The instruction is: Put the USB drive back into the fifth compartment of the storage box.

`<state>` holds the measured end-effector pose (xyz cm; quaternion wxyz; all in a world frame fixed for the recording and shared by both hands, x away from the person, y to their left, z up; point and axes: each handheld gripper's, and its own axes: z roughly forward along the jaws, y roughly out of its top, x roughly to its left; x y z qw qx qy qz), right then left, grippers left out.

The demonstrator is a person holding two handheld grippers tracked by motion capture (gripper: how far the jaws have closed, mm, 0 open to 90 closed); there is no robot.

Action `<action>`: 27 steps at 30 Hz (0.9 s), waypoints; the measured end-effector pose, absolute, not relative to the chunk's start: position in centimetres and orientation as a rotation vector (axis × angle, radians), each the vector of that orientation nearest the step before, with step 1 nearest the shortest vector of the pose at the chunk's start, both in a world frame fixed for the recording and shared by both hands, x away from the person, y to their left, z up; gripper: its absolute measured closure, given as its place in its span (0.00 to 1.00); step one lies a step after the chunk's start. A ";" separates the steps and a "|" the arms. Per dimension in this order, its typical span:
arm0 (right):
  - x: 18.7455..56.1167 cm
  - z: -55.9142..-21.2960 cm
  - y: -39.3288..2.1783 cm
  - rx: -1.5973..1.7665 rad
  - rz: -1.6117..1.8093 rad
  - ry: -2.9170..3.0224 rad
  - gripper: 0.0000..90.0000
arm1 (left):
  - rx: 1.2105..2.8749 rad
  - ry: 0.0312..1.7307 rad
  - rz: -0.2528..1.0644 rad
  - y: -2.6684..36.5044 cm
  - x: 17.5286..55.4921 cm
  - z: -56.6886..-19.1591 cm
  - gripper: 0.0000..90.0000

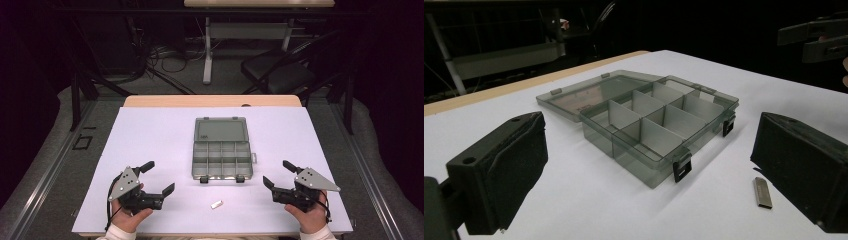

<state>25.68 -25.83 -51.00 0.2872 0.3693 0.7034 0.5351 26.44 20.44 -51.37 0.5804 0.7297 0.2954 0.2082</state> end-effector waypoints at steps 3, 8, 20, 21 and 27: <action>25.7 -51.0 -25.9 0.993 1.425 1.881 0.16 | 1.710 0.687 0.480 20.3 26.5 -51.4 0.02; 25.7 -51.1 -25.8 0.994 1.423 1.882 0.16 | 1.725 0.695 0.470 20.1 26.5 -51.5 0.02; 26.0 -51.2 -25.2 0.957 1.395 1.915 0.16 | 1.773 0.704 0.406 18.6 26.1 -51.8 0.06; 26.0 -51.2 -25.2 0.960 1.394 1.916 0.16 | 1.774 0.702 0.398 18.4 26.0 -51.8 0.07; 25.7 -51.3 -25.1 0.953 1.391 1.918 0.16 | 1.814 0.685 0.373 17.3 25.9 -51.9 0.08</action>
